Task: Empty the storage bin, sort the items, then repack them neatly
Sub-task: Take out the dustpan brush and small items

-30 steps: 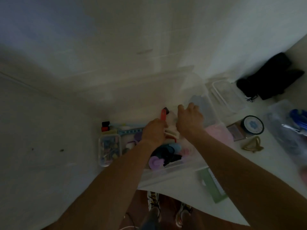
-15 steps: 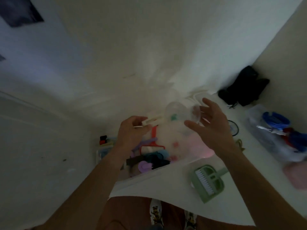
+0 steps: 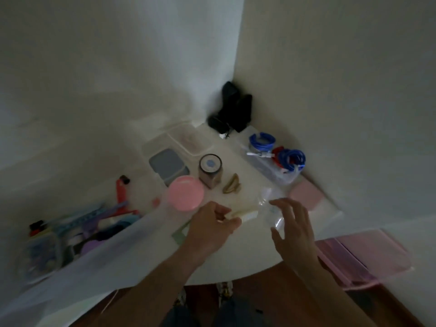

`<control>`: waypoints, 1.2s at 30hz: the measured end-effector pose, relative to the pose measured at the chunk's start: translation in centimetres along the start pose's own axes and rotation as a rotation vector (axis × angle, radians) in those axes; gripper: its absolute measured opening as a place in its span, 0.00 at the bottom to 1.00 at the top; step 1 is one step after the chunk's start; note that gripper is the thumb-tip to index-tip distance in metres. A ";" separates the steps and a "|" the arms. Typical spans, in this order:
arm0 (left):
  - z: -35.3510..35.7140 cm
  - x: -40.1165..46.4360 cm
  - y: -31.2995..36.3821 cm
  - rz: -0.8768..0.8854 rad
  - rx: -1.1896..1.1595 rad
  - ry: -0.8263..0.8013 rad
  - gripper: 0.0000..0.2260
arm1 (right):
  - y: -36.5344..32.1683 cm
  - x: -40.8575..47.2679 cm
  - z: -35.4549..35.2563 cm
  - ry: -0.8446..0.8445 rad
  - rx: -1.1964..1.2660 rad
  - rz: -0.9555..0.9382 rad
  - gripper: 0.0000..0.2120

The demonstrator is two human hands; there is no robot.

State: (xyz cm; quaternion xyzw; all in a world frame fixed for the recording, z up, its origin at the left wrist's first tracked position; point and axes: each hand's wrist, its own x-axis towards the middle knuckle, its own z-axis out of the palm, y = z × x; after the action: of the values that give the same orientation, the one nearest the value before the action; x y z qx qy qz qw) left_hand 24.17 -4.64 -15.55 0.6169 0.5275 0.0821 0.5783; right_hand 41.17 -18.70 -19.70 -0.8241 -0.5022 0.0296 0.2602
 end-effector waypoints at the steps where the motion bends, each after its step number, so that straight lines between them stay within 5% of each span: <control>1: 1.7 0.1 -0.9 -0.003 0.068 -0.015 0.12 | 1.4 -0.6 0.9 -0.026 -0.024 0.037 0.34; 9: 11.2 3.8 -4.8 0.145 0.668 -0.052 0.13 | 7.4 -0.6 5.5 -0.266 -0.248 0.038 0.32; 16: 13.5 8.0 -7.0 0.274 0.866 -0.019 0.14 | 10.2 1.3 4.2 -0.332 -0.082 0.007 0.38; 21: 14.9 9.4 -7.0 0.450 0.643 0.058 0.39 | 10.0 5.7 3.8 -0.485 -0.286 0.078 0.55; 24: 15.8 11.1 -6.3 0.485 0.522 -0.012 0.49 | 9.4 7.7 4.4 -0.593 -0.379 0.054 0.54; 30: 16.0 13.8 -5.9 0.566 0.516 -0.114 0.56 | 9.3 8.5 5.5 -0.535 -0.441 -0.047 0.50; 34: 15.5 14.3 -6.3 0.591 0.533 -0.105 0.55 | 9.6 8.7 4.4 -0.506 -0.429 -0.383 0.50; 36: 15.0 14.5 -6.1 0.593 0.534 -0.106 0.55 | 9.8 8.6 3.2 -0.448 -0.295 -0.340 0.48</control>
State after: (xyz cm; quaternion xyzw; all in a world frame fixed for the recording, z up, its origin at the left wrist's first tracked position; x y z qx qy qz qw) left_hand 37.68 -4.57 -32.57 0.8743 0.2987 0.0736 0.3754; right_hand 52.40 -13.70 -25.10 -0.7301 -0.6766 0.0931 0.0220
